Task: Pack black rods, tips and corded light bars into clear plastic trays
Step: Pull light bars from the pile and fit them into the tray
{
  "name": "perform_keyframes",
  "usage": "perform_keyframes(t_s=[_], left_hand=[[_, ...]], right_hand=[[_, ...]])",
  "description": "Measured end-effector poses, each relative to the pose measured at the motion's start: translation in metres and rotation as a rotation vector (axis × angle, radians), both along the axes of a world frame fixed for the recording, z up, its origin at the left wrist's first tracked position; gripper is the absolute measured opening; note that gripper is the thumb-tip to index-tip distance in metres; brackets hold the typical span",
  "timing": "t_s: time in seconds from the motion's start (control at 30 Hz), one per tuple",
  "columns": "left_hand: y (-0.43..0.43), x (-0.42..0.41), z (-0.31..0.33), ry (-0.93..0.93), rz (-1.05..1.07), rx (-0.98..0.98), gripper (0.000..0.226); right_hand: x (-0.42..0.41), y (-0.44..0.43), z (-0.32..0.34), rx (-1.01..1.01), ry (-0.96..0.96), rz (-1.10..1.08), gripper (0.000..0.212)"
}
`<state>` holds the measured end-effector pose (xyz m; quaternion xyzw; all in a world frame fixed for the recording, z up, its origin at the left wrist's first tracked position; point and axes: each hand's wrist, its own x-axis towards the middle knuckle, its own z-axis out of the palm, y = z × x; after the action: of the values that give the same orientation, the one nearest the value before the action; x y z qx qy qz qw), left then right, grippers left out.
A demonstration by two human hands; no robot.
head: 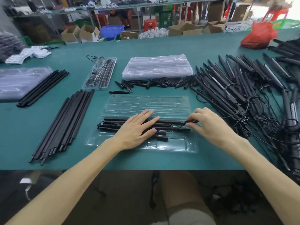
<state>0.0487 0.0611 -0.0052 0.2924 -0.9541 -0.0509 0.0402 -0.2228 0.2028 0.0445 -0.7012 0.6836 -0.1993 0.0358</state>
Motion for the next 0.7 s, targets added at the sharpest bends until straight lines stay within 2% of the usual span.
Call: perform_keyframes(t_s=[0.2,0.33,0.5,0.7], left_hand=[[-0.010,-0.010,-0.002,-0.007,0.103,0.054,0.062],[-0.019,-0.019,-0.001,0.016,0.173,0.077,0.065],[-0.020,-0.018,-0.006,0.059,0.179,0.081,0.054],[-0.019,-0.018,-0.008,0.109,0.192,0.078,0.050]], right_hand=[[0.005,0.002,0.013,0.075,0.069,-0.035,0.027],[0.001,0.000,0.020,0.106,0.179,-0.061,0.036],[-0.008,0.005,0.012,0.262,0.087,-0.162,0.034],[-0.008,0.003,0.008,0.321,0.067,-0.246,0.030]])
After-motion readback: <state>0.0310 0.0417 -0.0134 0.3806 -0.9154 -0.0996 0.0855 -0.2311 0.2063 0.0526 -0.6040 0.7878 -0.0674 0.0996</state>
